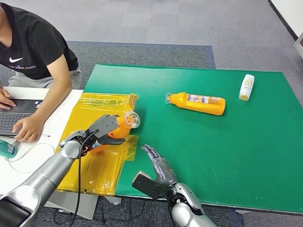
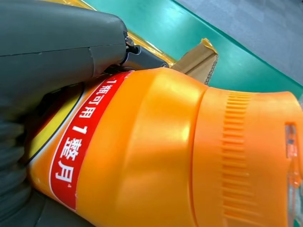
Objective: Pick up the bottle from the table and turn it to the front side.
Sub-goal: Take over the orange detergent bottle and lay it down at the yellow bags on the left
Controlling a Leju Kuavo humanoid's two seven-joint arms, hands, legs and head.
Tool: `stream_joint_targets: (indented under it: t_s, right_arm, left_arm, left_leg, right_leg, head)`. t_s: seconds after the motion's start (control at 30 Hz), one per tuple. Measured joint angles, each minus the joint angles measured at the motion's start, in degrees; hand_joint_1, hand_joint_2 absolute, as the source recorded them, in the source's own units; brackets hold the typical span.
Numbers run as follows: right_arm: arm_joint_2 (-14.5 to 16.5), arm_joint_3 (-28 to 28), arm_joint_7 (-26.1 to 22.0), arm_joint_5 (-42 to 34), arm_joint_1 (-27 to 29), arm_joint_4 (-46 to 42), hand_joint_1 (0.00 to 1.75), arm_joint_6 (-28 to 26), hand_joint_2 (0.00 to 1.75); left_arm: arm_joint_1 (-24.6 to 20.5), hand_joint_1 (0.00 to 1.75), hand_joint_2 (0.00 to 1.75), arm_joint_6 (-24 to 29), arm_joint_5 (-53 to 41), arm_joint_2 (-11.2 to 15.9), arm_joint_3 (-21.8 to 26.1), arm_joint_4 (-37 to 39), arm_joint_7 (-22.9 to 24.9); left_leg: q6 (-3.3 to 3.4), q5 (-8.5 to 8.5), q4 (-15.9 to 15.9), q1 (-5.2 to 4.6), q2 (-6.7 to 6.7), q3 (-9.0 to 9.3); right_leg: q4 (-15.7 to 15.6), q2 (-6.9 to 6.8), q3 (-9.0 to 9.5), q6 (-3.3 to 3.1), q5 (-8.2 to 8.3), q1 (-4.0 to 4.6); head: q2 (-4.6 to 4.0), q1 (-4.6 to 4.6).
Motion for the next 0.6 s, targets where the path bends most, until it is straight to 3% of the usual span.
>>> stream_joint_targets:
  t_s: [0.1,0.23,0.33,0.5,0.6]
  right_arm:
    - [0.0,0.02,0.04,0.02,-0.02,0.03,0.0,0.0,1.75]
    - [0.0,0.02,0.1,0.02,-0.04,0.14,0.0,0.0,1.75]
    - [0.0,0.03,0.1,0.02,-0.11,0.14,0.0,0.0,1.75]
    - [0.13,0.05,0.13,0.02,-0.41,0.14,0.0,0.0,1.75]
    - [0.26,0.07,0.13,0.02,-0.5,0.14,0.0,0.0,1.75]
  left_arm:
    - [0.07,1.47,1.75,0.06,-0.01,-0.01,0.0,0.04,-0.12]
    - [0.14,1.13,1.75,0.13,-0.02,-0.05,0.0,0.17,-0.24]
    - [0.13,1.29,1.75,0.13,-0.01,-0.08,0.0,0.17,-0.24]
    - [0.07,1.36,1.75,0.13,-0.02,-0.11,0.0,0.2,-0.24]
    - [0.06,1.22,1.75,0.13,-0.02,-0.11,0.0,0.2,-0.24]
  left_leg:
    - [-0.01,-0.01,0.0,0.0,0.0,0.04]
    - [0.06,-0.13,0.0,-0.02,-0.01,0.22]
    - [0.06,-0.17,0.0,-0.02,-0.02,0.32]
    - [0.06,-0.17,0.0,-0.02,-0.03,0.32]
    - [0.06,-0.19,0.0,-0.02,-0.03,0.31]
  right_leg:
    - [0.0,0.0,0.05,0.0,-0.02,0.0]
    - [0.0,0.0,0.24,0.04,-0.14,-0.01]
    - [0.0,-0.01,0.35,0.03,-0.19,-0.01]
    - [0.0,-0.02,0.32,0.03,-0.21,-0.01]
    - [0.0,-0.03,0.33,0.03,-0.23,-0.02]
  head:
    - [0.0,0.0]
    - [0.0,0.0]
    - [0.0,0.0]
    - [0.0,0.01]
    - [0.0,0.0]
